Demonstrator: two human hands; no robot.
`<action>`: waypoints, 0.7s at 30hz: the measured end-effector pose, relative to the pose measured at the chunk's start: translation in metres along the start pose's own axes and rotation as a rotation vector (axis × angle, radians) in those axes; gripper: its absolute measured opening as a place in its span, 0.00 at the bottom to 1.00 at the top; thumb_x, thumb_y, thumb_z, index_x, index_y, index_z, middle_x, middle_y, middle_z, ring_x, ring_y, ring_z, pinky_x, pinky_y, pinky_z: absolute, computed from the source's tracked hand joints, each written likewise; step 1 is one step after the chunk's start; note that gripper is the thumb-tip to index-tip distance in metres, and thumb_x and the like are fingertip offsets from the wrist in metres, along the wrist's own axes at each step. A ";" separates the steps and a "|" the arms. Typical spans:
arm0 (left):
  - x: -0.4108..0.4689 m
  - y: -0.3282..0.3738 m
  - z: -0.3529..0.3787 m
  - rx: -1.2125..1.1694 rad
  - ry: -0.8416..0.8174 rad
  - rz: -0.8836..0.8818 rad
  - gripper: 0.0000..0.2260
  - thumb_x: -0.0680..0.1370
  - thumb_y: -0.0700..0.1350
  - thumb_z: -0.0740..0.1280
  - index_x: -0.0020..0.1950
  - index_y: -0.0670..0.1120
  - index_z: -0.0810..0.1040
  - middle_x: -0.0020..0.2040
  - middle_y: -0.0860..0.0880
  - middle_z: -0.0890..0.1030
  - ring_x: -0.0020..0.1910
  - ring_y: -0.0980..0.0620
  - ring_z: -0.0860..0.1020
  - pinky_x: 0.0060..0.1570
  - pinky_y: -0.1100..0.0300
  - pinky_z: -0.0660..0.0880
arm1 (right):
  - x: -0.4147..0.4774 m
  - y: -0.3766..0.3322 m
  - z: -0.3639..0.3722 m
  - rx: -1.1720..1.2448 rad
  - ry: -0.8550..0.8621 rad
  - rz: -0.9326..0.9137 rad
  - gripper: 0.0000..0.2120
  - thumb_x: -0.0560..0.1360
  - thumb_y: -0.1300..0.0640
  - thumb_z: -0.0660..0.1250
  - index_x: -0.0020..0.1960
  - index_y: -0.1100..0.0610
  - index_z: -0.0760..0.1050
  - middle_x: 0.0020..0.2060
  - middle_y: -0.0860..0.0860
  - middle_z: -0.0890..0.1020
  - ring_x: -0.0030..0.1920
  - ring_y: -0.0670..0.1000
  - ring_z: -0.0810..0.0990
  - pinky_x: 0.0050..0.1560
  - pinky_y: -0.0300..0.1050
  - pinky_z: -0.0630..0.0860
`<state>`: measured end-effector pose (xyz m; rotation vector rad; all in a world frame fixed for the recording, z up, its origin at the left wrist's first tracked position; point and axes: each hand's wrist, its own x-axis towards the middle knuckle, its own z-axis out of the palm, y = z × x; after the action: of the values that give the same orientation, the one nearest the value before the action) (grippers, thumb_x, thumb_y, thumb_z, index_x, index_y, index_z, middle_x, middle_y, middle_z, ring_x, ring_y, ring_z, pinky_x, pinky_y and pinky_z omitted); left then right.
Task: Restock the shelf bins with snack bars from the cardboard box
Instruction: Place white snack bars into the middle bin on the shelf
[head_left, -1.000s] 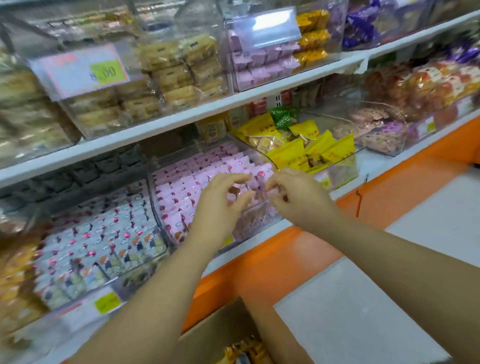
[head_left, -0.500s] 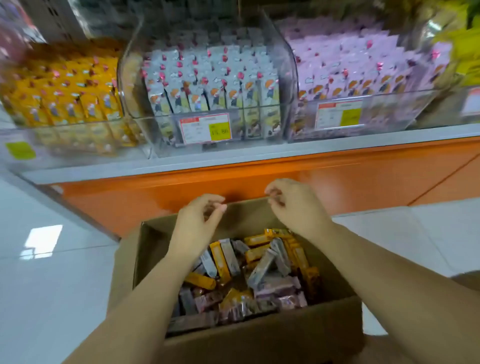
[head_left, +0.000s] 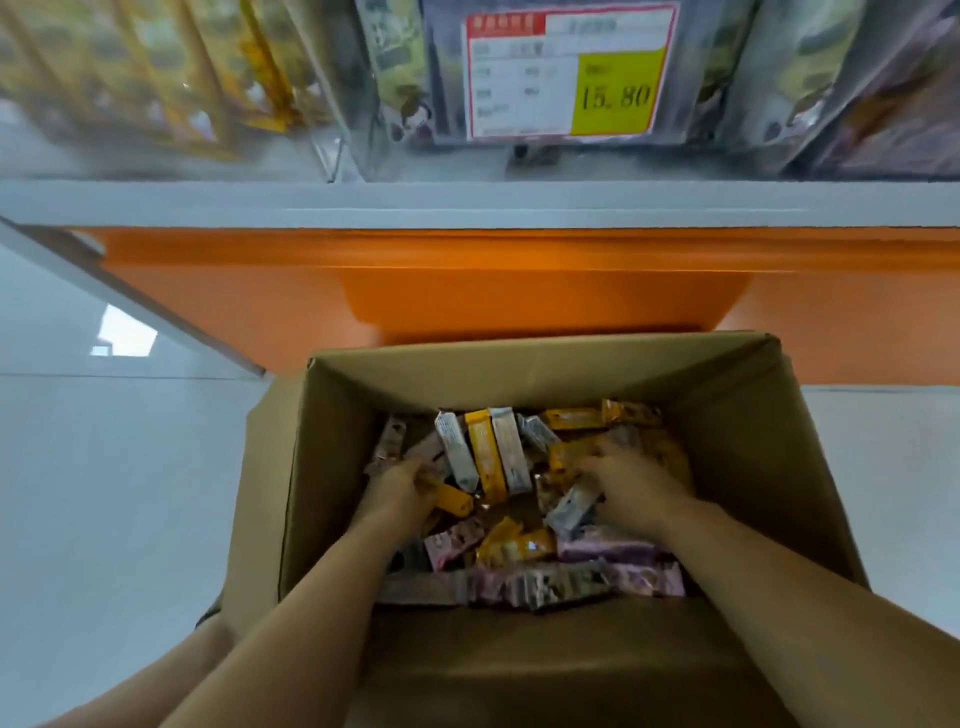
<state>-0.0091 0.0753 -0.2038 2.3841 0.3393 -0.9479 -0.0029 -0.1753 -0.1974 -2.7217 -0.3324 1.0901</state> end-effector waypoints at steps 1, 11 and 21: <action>0.002 -0.005 0.004 0.028 0.006 -0.006 0.14 0.78 0.39 0.65 0.64 0.45 0.75 0.61 0.45 0.77 0.59 0.47 0.75 0.52 0.61 0.70 | 0.001 0.002 0.003 -0.065 0.003 -0.011 0.23 0.77 0.61 0.62 0.69 0.47 0.69 0.68 0.54 0.65 0.65 0.57 0.69 0.62 0.48 0.71; 0.012 0.014 0.005 -0.341 0.154 -0.054 0.17 0.78 0.38 0.65 0.68 0.43 0.72 0.62 0.47 0.77 0.63 0.48 0.74 0.52 0.64 0.68 | 0.019 -0.019 0.010 0.390 0.400 0.030 0.16 0.70 0.44 0.71 0.49 0.54 0.78 0.42 0.51 0.80 0.48 0.52 0.75 0.42 0.44 0.70; 0.034 0.029 0.025 -0.720 0.039 -0.160 0.17 0.79 0.38 0.65 0.68 0.44 0.72 0.61 0.48 0.77 0.61 0.47 0.75 0.62 0.49 0.72 | 0.054 -0.042 0.015 0.457 0.233 0.075 0.15 0.71 0.43 0.70 0.53 0.51 0.77 0.60 0.53 0.73 0.54 0.54 0.74 0.51 0.47 0.73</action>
<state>0.0135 0.0389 -0.2308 1.7303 0.7527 -0.6873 0.0195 -0.1184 -0.2325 -2.4239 0.0523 0.7402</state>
